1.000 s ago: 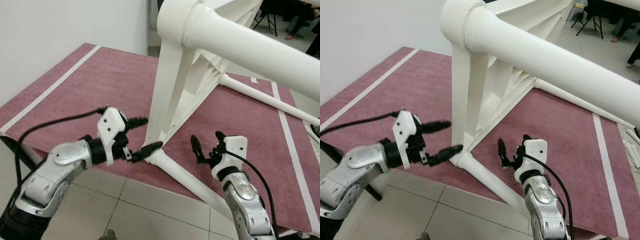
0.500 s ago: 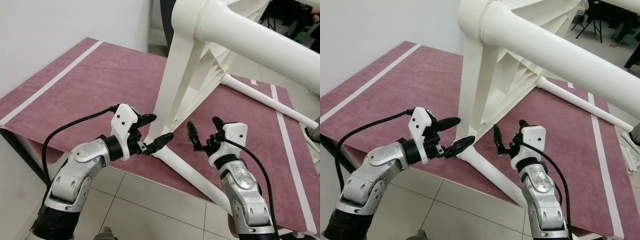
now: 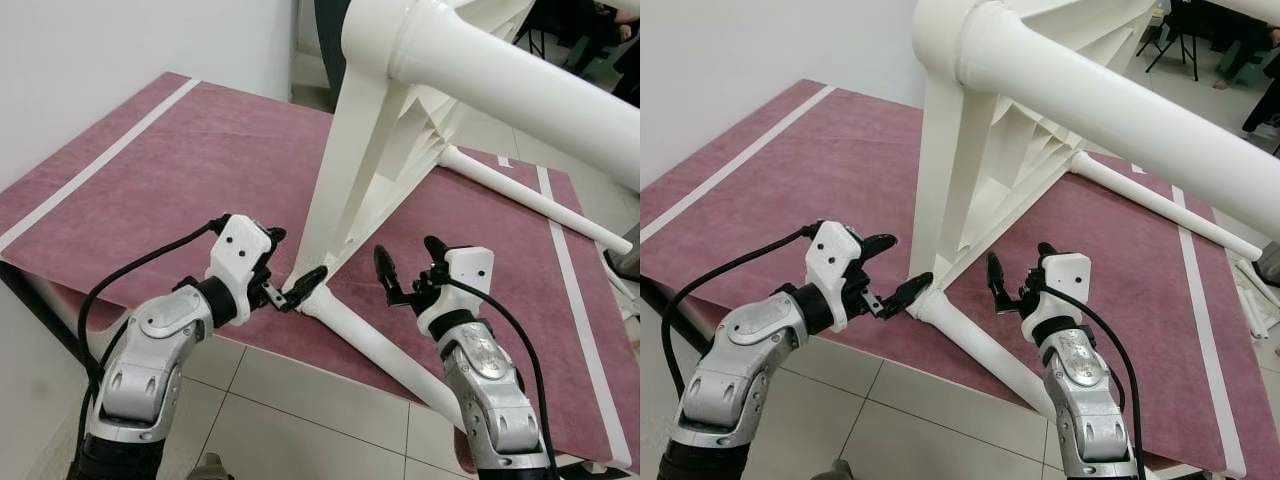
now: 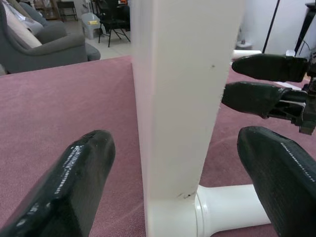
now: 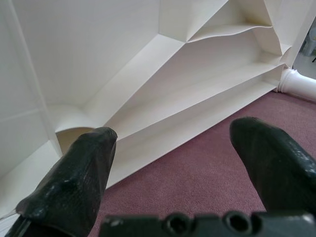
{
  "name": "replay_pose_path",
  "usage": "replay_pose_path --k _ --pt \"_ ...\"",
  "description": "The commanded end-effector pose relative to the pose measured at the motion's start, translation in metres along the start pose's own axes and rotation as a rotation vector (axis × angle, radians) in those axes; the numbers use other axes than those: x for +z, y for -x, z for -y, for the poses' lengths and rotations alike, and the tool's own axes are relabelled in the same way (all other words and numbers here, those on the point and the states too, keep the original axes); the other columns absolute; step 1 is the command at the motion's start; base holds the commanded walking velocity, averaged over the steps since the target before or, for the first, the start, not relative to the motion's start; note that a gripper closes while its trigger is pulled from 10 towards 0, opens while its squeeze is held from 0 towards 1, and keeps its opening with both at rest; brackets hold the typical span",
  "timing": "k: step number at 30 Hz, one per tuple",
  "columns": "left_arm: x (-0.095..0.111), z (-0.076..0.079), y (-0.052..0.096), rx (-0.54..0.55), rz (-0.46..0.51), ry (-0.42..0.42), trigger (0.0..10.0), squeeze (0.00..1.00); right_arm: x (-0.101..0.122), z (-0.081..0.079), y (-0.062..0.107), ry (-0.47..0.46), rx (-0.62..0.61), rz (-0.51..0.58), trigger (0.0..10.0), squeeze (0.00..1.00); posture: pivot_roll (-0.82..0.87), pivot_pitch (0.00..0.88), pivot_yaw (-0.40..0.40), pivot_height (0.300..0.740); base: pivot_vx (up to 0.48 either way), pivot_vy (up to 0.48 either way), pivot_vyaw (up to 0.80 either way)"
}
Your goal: Building children table
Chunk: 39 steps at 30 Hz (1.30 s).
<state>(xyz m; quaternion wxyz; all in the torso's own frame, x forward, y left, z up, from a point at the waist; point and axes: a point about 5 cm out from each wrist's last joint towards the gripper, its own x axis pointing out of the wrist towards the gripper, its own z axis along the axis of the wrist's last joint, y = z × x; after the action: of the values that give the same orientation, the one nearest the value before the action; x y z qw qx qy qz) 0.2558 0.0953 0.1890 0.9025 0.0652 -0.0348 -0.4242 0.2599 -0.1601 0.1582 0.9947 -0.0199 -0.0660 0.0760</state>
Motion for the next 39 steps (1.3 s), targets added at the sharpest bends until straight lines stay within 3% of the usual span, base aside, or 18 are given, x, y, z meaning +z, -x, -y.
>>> replay_pose_path --k 1,5,6,12,15,16,21,23,26,32,37,39 --pt "0.006 -0.025 -0.003 0.512 0.019 0.018 10.0 0.0 -0.005 -0.001 0.0 -0.002 0.003 -0.025 10.0 0.0 0.13 0.0 -0.064 0.74 0.0 0.0 0.0" --pt "0.01 -0.025 -0.01 0.507 0.036 0.027 10.0 0.0 -0.005 -0.001 -0.001 -0.003 0.005 -0.025 10.0 0.0 0.13 0.0 -0.064 0.74 0.0 0.0 0.0" --pt "0.018 -0.024 -0.024 0.483 0.078 0.046 10.0 0.0 -0.005 -0.002 -0.002 -0.004 0.007 -0.023 10.0 0.0 0.13 0.0 -0.063 0.74 0.0 0.0 0.0" --pt "0.029 -0.024 -0.039 0.438 0.117 0.088 10.0 0.0 -0.005 -0.001 -0.002 -0.002 0.002 -0.022 10.0 0.0 0.12 0.0 -0.06 0.74 0.0 0.0 0.0" --pt "0.03 -0.023 -0.04 0.411 0.118 0.094 10.0 0.0 -0.005 -0.001 -0.002 -0.001 -0.001 -0.022 10.0 0.0 0.11 0.0 -0.056 0.74 0.0 0.0 0.0" --pt "0.028 -0.019 -0.035 0.332 0.101 0.06 10.0 0.0 -0.005 0.001 0.0 0.002 -0.01 -0.024 10.0 0.0 0.11 0.0 -0.052 0.74 0.0 0.0 0.0" --pt "0.023 -0.018 -0.026 0.317 0.073 0.024 10.0 0.0 -0.006 0.002 0.001 0.002 -0.015 -0.026 10.0 0.0 0.11 0.0 -0.05 0.74 0.0 0.0 0.0" --pt "0.017 -0.017 -0.009 0.263 0.033 -0.004 10.0 0.0 -0.008 0.004 0.002 0.005 -0.019 -0.032 10.0 0.0 0.12 0.0 -0.053 0.74 0.0 0.0 0.0" --pt "0.016 -0.013 0.003 0.206 0.027 -0.005 10.0 0.0 -0.011 0.005 0.003 0.007 -0.019 -0.041 10.0 0.0 0.13 0.0 -0.055 0.74 0.0 0.0 0.0" --pt "0.018 -0.01 0.0 0.208 0.041 -0.007 10.0 0.0 -0.012 0.006 0.0 0.004 -0.02 -0.044 10.0 0.0 0.14 0.0 -0.06 0.74 0.0 0.0 0.0" --pt "0.021 -0.007 -0.025 0.275 0.071 -0.004 10.0 0.0 -0.013 0.015 -0.002 -0.001 -0.081 -0.04 10.0 0.0 0.13 0.0 -0.056 0.74 0.0 0.0 0.0" --pt "0.022 -0.006 -0.028 0.272 0.074 -0.007 10.0 0.0 -0.014 0.019 -0.001 -0.004 -0.114 -0.04 10.0 0.0 0.12 0.0 -0.052 0.74 0.0 0.0 0.0"
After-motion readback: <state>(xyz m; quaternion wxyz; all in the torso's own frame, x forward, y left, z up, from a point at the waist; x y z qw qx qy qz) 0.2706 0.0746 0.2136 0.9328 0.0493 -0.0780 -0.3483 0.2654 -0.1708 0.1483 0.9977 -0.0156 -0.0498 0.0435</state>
